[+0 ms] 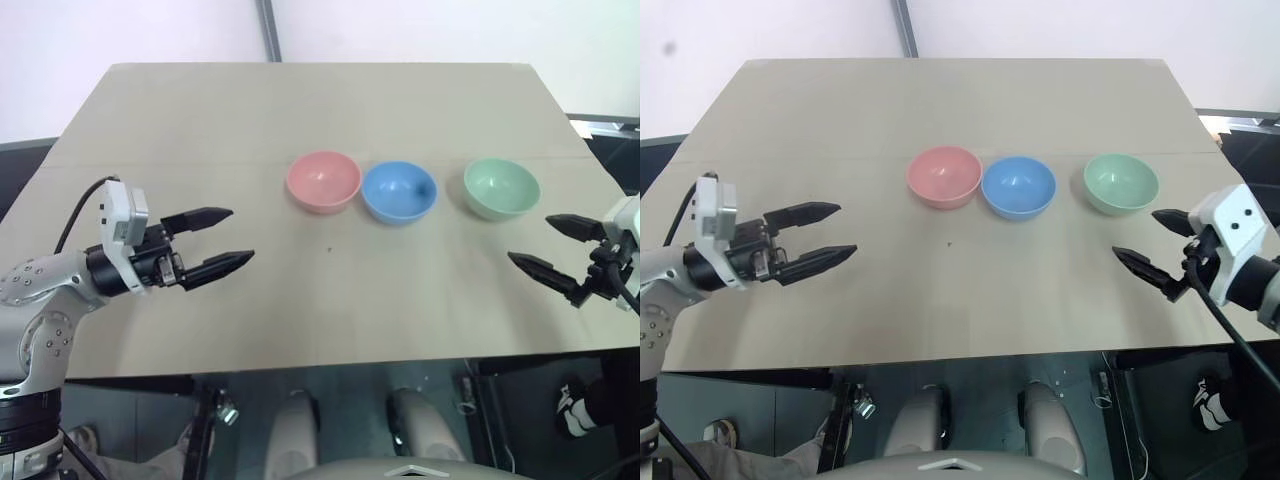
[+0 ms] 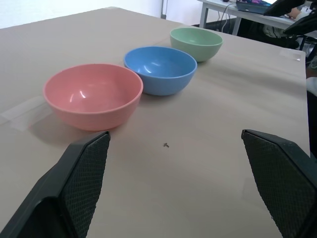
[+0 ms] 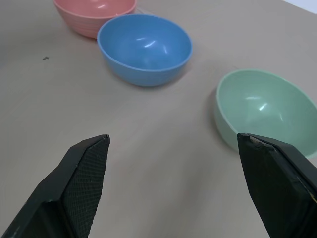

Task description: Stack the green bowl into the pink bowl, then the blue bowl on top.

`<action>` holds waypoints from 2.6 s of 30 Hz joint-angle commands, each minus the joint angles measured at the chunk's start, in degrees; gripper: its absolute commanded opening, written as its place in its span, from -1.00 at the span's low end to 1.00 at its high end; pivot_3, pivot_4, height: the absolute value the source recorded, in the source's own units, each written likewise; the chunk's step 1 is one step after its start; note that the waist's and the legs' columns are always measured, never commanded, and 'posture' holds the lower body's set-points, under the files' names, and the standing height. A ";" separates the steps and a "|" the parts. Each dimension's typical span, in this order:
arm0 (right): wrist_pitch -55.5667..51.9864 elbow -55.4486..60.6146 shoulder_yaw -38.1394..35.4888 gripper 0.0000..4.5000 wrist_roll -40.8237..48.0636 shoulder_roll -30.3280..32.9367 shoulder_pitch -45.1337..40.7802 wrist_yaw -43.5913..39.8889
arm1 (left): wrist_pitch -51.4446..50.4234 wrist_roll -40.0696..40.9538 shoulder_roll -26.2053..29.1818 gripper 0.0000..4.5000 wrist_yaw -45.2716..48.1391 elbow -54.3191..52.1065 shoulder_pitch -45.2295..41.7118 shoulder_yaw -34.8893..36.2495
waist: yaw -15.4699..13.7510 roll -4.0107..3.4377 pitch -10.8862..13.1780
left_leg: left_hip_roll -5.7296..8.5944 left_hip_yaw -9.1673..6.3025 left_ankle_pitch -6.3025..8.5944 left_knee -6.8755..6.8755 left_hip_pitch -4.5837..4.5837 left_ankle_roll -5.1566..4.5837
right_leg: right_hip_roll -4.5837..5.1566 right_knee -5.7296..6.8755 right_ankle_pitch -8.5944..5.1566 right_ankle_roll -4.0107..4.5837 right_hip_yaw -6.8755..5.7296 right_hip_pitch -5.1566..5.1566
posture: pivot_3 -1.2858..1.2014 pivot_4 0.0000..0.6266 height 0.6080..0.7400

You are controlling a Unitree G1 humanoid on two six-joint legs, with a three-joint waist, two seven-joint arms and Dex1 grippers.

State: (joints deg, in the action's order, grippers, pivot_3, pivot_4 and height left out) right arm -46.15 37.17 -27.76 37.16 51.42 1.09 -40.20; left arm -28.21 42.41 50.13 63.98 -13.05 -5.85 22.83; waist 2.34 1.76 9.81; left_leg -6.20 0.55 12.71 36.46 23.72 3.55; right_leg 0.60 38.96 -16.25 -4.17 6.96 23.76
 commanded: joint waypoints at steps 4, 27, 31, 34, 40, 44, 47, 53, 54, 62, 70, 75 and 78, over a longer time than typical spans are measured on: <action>3.63 0.78 10.02 0.99 -2.16 -2.46 -7.87 2.54 | -1.66 2.25 -1.33 1.00 -2.66 -4.14 -1.49 -0.62 | 0.05 -0.01 0.00 | 0.00 -0.02 0.00 0.01 0.00 0.00 | 0.00 0.01 0.00 0.00 -0.01 -0.01 | 0.03 -0.52 1.00; 37.37 -54.70 51.39 0.99 -33.29 -37.37 -52.67 -4.05 | -0.16 3.04 -7.25 1.00 -11.26 -16.58 14.98 6.30 | 0.16 -0.04 0.02 | -0.01 -0.16 -0.01 0.06 0.03 0.01 | -0.01 0.18 0.02 0.04 -0.21 0.01 | 0.03 -0.52 1.00; 42.63 -60.30 51.40 0.99 -36.20 -39.87 -54.89 -4.44 | 0.06 3.47 -7.34 1.00 -12.24 -17.89 16.68 7.89 | 0.18 -0.05 0.02 | -0.02 -0.16 -0.01 0.05 0.01 0.01 | -0.02 0.25 0.02 0.05 -0.21 0.03 | 0.03 -0.52 1.00; 44.74 -61.65 50.70 0.99 -37.21 -40.67 -55.46 -5.19 | 0.60 3.20 -7.52 1.00 -12.31 -18.19 17.52 8.21 | 0.08 -0.06 0.02 | -0.02 -0.16 -0.01 0.05 0.03 0.02 | -0.01 0.23 0.02 0.05 -0.22 0.03 | 0.03 -0.52 1.00; 43.88 -58.58 49.31 0.99 -36.77 -41.04 -54.27 -5.94 | 1.68 2.61 -8.52 1.00 -13.15 -18.01 17.31 6.60 | 0.16 -0.07 0.03 | -0.02 -0.16 -0.01 0.05 0.01 0.01 | -0.02 0.28 0.02 0.05 -0.22 0.04 | 0.03 -0.52 1.00; 41.47 -54.04 48.59 0.99 -36.29 -41.33 -52.42 -4.80 | 1.99 1.90 -8.36 1.00 -12.65 -15.62 13.62 3.37 | 0.01 -0.07 0.03 | -0.02 -0.17 -0.01 0.05 0.01 0.02 | -0.02 0.30 0.01 0.05 -0.23 0.04 | 0.03 -0.52 1.00; 38.93 -50.58 47.56 0.99 -36.25 -41.47 -51.08 -3.75 | 2.38 1.05 -8.20 1.00 -12.04 -13.46 10.93 1.64 | 0.09 -0.07 0.03 | -0.02 -0.20 -0.01 0.06 0.02 0.02 | -0.02 0.30 0.02 0.05 -0.25 0.04 | 0.03 -0.52 1.00; 32.06 -41.40 44.88 0.99 -35.09 -40.60 -47.70 -1.55 | 3.15 -0.51 -8.61 1.00 -10.48 -9.67 6.32 -1.95 | 0.13 -0.08 0.04 | -0.02 -0.20 -0.01 0.06 0.03 0.02 | -0.02 0.32 0.01 0.05 -0.25 0.05 | 0.03 -0.52 1.00; 30.98 -39.89 44.46 0.99 -34.96 -40.35 -47.12 -1.30 | 3.29 -0.73 -8.70 1.00 -10.24 -9.09 5.68 -2.47 | 0.09 -0.08 0.04 | -0.02 -0.20 -0.01 0.05 0.04 0.02 | -0.02 0.31 0.01 0.05 -0.25 0.05 | 0.03 -0.52 1.00; 21.65 -27.63 41.29 0.99 -32.70 -37.70 -42.07 0.61 | 3.52 -1.55 -8.91 1.00 -8.58 -5.37 0.84 -5.91 | 0.09 -0.08 0.04 | -0.01 -0.22 -0.01 0.05 0.04 0.01 | -0.03 0.31 0.01 0.05 -0.26 0.05 | 0.03 -0.52 1.00; 12.98 -15.50 37.51 0.99 -29.14 -35.53 -35.74 3.49 | 2.90 -1.71 -9.13 1.00 -8.80 -3.71 -1.92 -6.96 | 0.05 -0.07 0.04 | -0.01 -0.23 -0.01 0.05 0.05 0.01 | -0.03 0.30 0.01 0.05 -0.27 0.04 | 0.03 -0.52 1.00; 8.26 -9.34 34.99 0.99 -27.24 -34.33 -32.28 5.99 | 2.34 -1.29 -9.04 1.00 -9.17 -4.20 -1.68 -6.69 | 0.05 -0.07 0.03 | -0.01 -0.24 -0.01 0.05 0.06 0.01 | -0.03 0.29 0.01 0.05 -0.26 0.04 | 0.03 -0.52 1.00; 6.58 -6.08 33.34 0.99 -26.00 -32.99 -29.63 6.91 | 2.07 -1.49 -8.92 1.00 -9.44 -4.35 -1.96 -6.97 | 0.01 -0.07 0.03 | -0.01 -0.25 -0.01 0.04 0.08 0.01 | -0.03 0.25 0.01 0.05 -0.27 0.04 | 0.03 -0.52 1.00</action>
State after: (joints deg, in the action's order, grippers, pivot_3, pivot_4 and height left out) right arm -38.67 26.92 7.90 9.73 17.80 -28.97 -34.28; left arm -26.11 40.64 40.86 54.76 -16.36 -7.23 15.24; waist 2.35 1.69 9.84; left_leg -6.21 0.30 12.71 36.51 23.80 3.56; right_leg 0.58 39.21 -16.24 -4.12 6.70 23.80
